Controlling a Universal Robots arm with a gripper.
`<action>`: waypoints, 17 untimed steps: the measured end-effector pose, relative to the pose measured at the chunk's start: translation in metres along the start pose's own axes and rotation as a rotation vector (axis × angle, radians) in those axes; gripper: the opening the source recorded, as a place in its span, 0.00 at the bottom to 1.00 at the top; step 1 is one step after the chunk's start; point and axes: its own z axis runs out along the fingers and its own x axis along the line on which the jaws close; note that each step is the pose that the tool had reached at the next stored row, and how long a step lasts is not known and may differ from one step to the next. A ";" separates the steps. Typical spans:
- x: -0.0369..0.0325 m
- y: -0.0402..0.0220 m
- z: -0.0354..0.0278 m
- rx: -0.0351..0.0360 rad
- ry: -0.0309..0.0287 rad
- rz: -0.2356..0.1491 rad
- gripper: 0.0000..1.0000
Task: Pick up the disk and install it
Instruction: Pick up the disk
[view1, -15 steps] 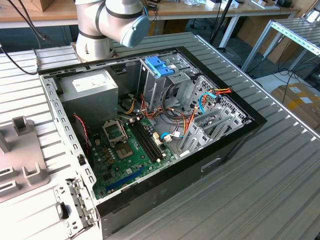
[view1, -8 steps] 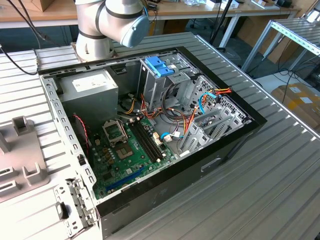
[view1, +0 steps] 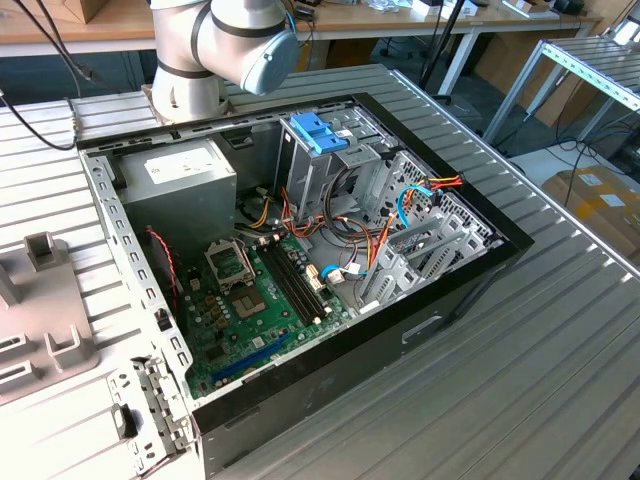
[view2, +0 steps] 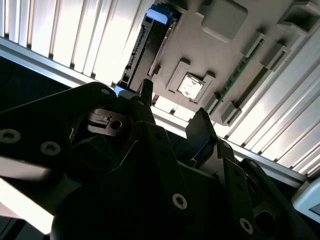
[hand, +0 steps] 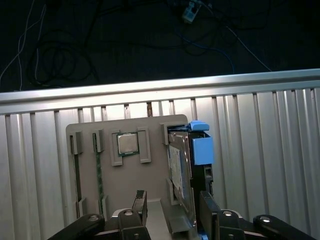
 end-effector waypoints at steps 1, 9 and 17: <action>0.0000 0.0000 0.0003 0.0000 0.0000 0.000 0.54; 0.0001 -0.0001 0.0019 -0.0001 0.0001 0.000 0.54; 0.0002 -0.0002 0.0033 0.0000 0.0000 0.000 0.54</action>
